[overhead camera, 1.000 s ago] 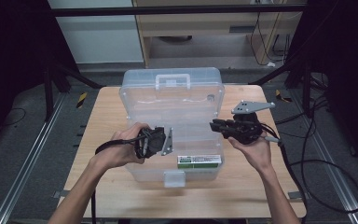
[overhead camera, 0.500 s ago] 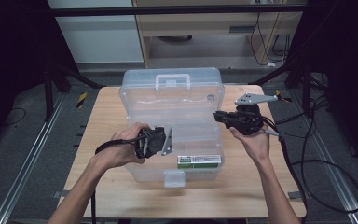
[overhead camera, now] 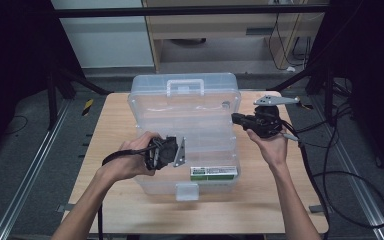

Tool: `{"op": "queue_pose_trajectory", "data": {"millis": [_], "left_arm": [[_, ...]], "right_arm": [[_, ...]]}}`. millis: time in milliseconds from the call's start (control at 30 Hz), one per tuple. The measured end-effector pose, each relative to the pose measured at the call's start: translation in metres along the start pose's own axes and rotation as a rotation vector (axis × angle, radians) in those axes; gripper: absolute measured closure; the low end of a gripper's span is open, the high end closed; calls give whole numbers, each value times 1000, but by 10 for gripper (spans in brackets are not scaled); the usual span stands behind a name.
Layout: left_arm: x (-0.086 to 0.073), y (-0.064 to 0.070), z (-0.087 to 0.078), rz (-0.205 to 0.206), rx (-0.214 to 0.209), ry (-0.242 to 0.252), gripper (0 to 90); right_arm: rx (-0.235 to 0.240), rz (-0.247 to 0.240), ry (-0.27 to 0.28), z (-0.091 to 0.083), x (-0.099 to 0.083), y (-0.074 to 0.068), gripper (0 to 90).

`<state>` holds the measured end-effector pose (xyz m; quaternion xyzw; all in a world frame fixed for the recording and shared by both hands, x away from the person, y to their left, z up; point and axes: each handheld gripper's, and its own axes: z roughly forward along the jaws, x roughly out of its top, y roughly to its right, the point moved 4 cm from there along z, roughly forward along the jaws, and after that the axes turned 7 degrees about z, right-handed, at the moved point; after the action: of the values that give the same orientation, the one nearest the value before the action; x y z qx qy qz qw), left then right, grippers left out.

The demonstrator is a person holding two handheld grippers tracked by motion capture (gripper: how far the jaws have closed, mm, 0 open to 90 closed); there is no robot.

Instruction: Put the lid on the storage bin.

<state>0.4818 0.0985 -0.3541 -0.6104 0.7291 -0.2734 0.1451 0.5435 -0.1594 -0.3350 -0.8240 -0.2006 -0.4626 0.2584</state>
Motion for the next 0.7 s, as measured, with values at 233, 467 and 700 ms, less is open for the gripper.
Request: {"op": "queue_pose_trajectory", "data": {"millis": [233, 467, 700], "left_arm": [[0, 1, 0, -2, -2, -2, 816], [1, 2, 0, -4, -8, -3, 816], [1, 3, 0, 0, -7, -5, 816]], "right_arm": [[-16, 4, 4, 1, 0, 2, 884], [-21, 2, 8, -1, 1, 3, 888], [-25, 4, 15, -2, 2, 4, 896]]}}
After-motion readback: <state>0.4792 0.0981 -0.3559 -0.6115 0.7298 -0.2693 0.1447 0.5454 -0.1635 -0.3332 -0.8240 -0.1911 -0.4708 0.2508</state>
